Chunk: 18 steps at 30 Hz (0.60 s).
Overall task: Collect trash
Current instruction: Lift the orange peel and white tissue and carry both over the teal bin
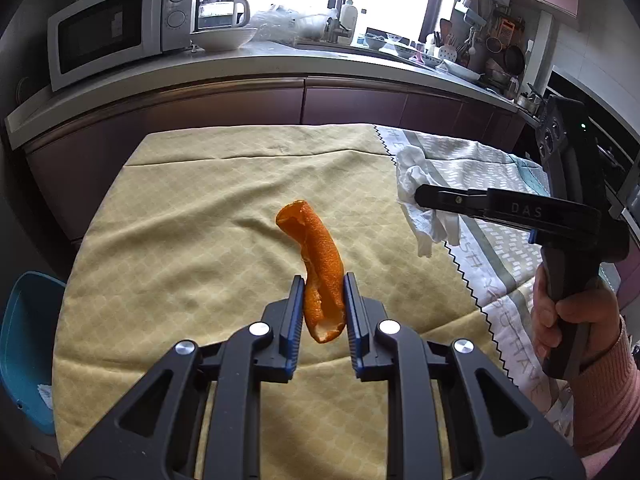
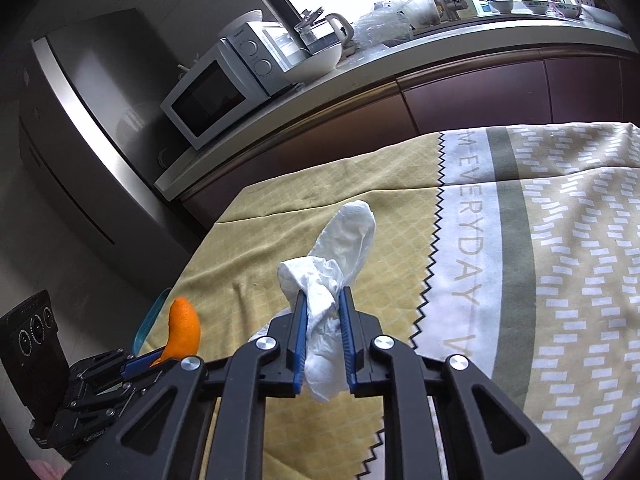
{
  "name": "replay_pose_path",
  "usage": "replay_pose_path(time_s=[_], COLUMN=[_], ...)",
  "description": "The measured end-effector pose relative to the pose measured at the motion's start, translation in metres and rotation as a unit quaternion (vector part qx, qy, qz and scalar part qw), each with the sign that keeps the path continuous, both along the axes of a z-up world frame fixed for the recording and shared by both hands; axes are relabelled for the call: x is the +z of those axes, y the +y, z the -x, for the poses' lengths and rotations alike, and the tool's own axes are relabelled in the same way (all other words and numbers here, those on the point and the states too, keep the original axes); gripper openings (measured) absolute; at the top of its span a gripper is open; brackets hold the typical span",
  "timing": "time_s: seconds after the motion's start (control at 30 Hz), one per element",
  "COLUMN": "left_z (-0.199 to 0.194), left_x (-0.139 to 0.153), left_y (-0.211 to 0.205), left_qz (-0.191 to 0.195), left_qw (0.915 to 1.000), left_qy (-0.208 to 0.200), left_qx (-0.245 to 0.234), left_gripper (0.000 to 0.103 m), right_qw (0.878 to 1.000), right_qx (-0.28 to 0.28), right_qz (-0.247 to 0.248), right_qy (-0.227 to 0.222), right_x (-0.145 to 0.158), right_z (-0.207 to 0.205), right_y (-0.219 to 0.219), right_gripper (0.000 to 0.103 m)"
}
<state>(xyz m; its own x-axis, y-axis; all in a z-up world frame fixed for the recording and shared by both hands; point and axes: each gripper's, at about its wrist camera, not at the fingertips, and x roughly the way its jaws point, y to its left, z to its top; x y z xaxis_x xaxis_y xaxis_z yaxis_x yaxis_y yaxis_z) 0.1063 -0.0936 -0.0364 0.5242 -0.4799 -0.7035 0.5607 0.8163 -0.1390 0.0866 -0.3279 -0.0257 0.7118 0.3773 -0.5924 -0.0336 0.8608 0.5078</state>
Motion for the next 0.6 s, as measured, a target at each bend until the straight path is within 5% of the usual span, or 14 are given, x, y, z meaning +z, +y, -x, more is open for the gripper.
replay_pose_path(time_s=[0.6], left_z=[0.005], left_x=[0.010], left_y=[0.060], left_qz=[0.012], left_qw=[0.9982], left_qy=[-0.005], left_qx=[0.058], left_gripper=[0.020], right_qw=[0.997], right_qx=[0.066], right_qz=[-0.040], right_qy=[-0.028], right_x=[0.016], right_z=[0.012], right_y=[0.069], right_gripper=[0.014])
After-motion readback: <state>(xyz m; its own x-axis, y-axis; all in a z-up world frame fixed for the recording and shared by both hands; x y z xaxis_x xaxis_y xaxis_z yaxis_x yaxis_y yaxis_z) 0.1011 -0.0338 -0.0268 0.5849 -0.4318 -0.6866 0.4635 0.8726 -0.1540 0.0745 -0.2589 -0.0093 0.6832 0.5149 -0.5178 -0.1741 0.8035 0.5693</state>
